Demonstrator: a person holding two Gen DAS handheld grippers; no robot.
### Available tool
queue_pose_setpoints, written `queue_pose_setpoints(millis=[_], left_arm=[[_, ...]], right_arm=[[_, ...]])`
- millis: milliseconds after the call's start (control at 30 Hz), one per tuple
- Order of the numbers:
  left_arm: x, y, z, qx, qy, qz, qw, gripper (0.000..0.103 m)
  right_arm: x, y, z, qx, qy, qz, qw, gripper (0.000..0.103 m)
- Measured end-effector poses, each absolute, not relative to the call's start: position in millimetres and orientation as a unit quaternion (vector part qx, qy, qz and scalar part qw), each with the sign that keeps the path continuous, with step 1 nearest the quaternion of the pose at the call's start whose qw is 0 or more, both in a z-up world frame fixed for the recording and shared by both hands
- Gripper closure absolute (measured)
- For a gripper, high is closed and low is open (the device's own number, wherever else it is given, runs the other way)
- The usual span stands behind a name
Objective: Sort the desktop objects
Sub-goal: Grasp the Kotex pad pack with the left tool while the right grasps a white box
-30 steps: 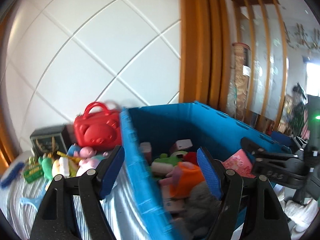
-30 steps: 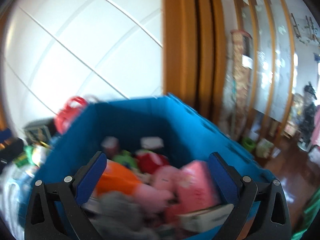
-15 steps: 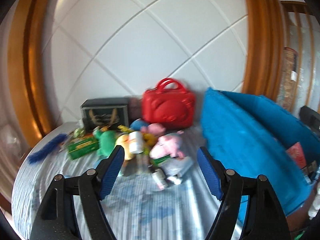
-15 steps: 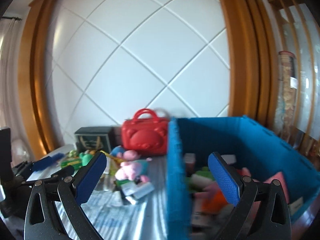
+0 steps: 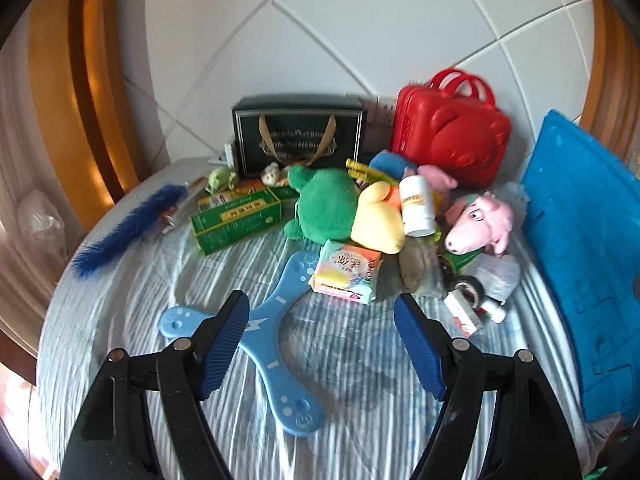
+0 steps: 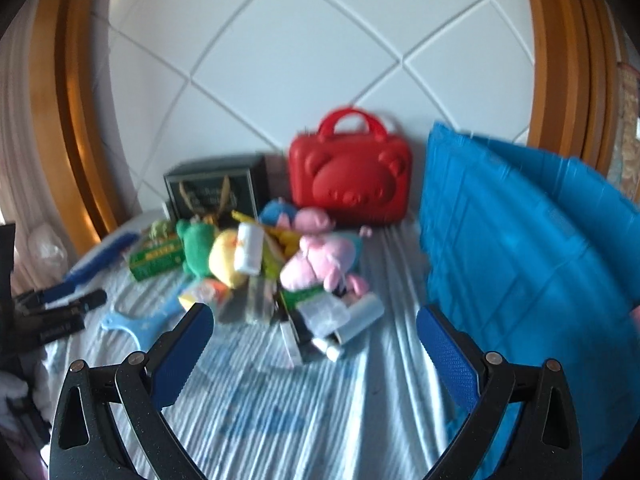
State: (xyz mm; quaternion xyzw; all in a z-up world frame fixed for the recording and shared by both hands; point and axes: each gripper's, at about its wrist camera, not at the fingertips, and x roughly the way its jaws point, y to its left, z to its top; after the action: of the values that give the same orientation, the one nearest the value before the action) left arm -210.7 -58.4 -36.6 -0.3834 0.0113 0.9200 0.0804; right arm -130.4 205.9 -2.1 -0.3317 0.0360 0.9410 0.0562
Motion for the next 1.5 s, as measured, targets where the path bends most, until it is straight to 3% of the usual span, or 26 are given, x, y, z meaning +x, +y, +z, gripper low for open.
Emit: queue_pose_setpoints(millis=[400,467,533,700,833,900,933,1100,1133,1300,1500], left_arm=[[-357,0,-160,-0.503,0.058,0.851,0.14,0.028],[-373,9,-179,-0.514,0.071,0.843,0.141,0.021],[-385,14,-190,-0.524,0.075,0.837,0.14,0.021],[-375,17,-191,-0.506,0.083,0.847,0.14,0.026],[-319,-1,-175,-0.5,0.059,0.852,0.142,0.026],[-291,-11,-170,-0.498,0.054,0.854,0.143,0.026],[-276,-16,-168,-0.498,0.051,0.854,0.14,0.026],[-233,-34,-166,-0.516,0.034,0.847,0.126,0.026],[-228,-37,-164,-0.516,0.031,0.847,0.125,0.026],[-225,-36,-142,-0.493,0.031,0.859,0.135,0.026],[-190,-18,-85,-0.431,0.04,0.884,0.176,0.026]], right_arm=[[-178,242,-96,-0.452,0.071,0.883,0.105,0.0],[-185,245,-107,-0.466,0.075,0.875,0.107,0.0],[-193,244,-117,-0.479,0.079,0.868,0.102,0.0],[-221,229,-150,-0.504,0.085,0.856,0.072,0.0],[-243,212,-176,-0.525,0.081,0.845,0.058,0.001],[-252,203,-186,-0.533,0.071,0.842,0.05,0.02],[-257,199,-191,-0.538,0.067,0.839,0.048,0.036],[-270,184,-207,-0.546,0.019,0.837,0.043,0.067],[-270,182,-206,-0.549,0.019,0.835,0.038,0.082],[-236,172,-173,-0.533,0.021,0.846,0.0,0.086],[-167,167,-90,-0.457,0.023,0.889,-0.004,0.086]])
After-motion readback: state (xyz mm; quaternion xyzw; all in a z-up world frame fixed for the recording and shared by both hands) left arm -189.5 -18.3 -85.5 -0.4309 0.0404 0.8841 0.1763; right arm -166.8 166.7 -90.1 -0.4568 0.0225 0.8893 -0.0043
